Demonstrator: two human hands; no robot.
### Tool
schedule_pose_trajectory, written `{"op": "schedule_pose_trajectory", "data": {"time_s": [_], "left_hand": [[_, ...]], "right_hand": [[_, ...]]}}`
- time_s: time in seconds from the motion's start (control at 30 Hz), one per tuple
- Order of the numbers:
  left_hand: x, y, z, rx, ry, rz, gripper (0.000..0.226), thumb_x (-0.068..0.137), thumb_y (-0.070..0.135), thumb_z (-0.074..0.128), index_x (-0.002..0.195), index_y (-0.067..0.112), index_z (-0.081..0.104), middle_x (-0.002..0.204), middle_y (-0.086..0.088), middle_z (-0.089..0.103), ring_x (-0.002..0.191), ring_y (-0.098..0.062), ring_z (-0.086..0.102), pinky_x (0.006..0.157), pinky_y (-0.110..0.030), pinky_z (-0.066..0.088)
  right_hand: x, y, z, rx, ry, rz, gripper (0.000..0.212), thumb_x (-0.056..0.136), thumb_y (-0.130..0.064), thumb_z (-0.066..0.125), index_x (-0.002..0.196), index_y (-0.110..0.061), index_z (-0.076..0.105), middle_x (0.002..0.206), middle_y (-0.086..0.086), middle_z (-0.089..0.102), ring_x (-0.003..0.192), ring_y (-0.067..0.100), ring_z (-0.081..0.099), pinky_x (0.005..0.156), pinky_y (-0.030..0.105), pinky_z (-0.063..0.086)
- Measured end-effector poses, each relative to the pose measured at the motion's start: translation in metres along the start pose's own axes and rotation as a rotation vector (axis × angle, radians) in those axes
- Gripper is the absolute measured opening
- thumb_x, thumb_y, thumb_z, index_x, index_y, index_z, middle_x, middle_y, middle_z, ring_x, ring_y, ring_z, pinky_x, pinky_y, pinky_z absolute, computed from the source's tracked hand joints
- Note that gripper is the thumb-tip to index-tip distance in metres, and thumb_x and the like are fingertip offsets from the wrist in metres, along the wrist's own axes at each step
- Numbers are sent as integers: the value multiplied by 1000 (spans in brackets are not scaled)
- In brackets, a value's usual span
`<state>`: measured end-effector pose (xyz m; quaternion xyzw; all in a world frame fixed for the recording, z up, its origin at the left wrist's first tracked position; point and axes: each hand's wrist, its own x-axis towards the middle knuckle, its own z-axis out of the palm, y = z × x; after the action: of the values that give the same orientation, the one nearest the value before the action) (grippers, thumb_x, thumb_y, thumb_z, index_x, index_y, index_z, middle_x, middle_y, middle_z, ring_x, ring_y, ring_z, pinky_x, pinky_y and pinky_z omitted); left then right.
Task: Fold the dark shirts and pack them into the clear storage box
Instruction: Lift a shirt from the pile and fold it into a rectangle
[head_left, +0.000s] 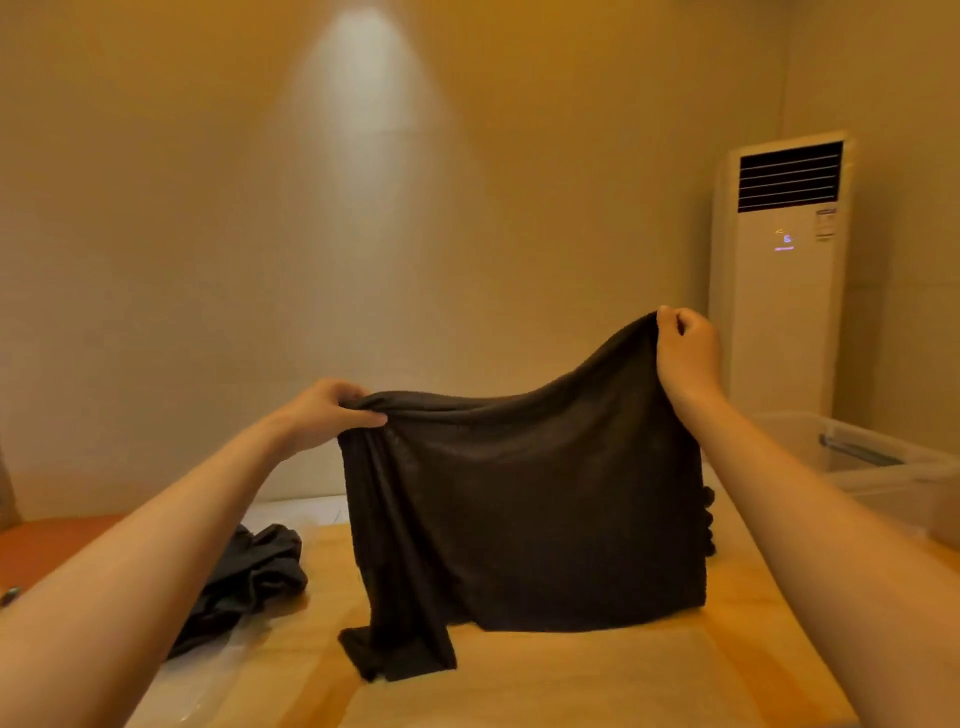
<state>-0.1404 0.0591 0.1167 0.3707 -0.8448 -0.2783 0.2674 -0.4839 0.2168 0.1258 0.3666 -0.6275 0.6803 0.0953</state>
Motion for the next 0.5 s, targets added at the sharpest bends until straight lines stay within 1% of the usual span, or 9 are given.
{"op": "schedule_pose_trajectory", "data": {"time_s": [0.03, 0.07, 0.1, 0.17, 0.23, 0.3, 0.37, 0.43, 0.5], "left_hand": [[2, -6, 10, 75, -74, -45, 6, 88, 20, 68, 88, 16, 63, 87, 0, 63, 88, -20, 60, 68, -24, 41], [3, -10, 25, 139, -151, -95, 15, 87, 24, 70, 97, 18, 61, 99, 1, 62, 98, -21, 59, 75, -26, 44], [2, -13, 44, 161, -216, -128, 31, 84, 29, 72, 110, 21, 57, 112, 1, 59, 107, -20, 56, 84, -28, 45], [-3, -8, 86, 46, -250, -89, 65, 80, 38, 75, 135, 25, 42, 131, 5, 49, 120, -15, 49, 96, -30, 43], [-10, 8, 123, -177, -211, -7, 81, 78, 40, 75, 144, 26, 31, 135, 9, 44, 124, -9, 45, 95, -24, 41], [-14, 21, 147, -357, -189, 36, 77, 80, 33, 76, 144, 27, 32, 132, 10, 49, 121, -6, 48, 86, -16, 45], [-16, 19, 159, -358, -153, 76, 59, 81, 27, 76, 133, 24, 47, 122, 8, 60, 114, -8, 56, 80, -15, 47], [-24, 10, 162, -240, -142, 117, 35, 82, 26, 74, 115, 18, 64, 103, 2, 69, 98, -14, 63, 79, -23, 49], [-33, -7, 160, -192, -162, 113, 16, 83, 22, 73, 96, 13, 72, 92, -6, 72, 90, -22, 66, 82, -33, 50]], "right_hand": [[-3, 5, 2, -3, -71, 35, 42, 102, -35, 39, 72, -7, 50, 68, 6, 44, 63, 17, 42, 62, 33, 32], [-8, 10, 5, -4, -159, 81, 43, 102, -37, 41, 79, -4, 55, 72, 10, 47, 68, 21, 46, 63, 33, 33], [-16, 13, 10, -1, -259, 119, 41, 101, -37, 42, 82, -4, 58, 75, 12, 48, 70, 24, 48, 64, 33, 34], [-38, 17, 23, -13, -493, 149, 39, 100, -37, 46, 80, -5, 58, 77, 12, 51, 72, 25, 52, 63, 31, 36], [-66, 17, 38, -38, -758, 131, 39, 99, -38, 49, 87, -5, 64, 81, 10, 59, 75, 21, 59, 64, 26, 41], [-93, 16, 52, -57, -998, 92, 30, 98, -40, 49, 92, -18, 68, 83, -2, 63, 77, 11, 61, 62, 16, 43], [-114, 18, 62, -68, -1147, 82, 25, 99, -42, 45, 100, -26, 65, 88, -8, 64, 79, 6, 61, 62, 16, 45], [-125, 30, 63, -27, -1222, 163, 33, 100, -44, 40, 111, -20, 60, 95, -1, 67, 84, 13, 66, 69, 23, 53], [-131, 55, 51, 1, -1260, 256, 42, 100, -44, 41, 114, -9, 58, 101, 9, 71, 91, 20, 69, 82, 31, 56]]}}
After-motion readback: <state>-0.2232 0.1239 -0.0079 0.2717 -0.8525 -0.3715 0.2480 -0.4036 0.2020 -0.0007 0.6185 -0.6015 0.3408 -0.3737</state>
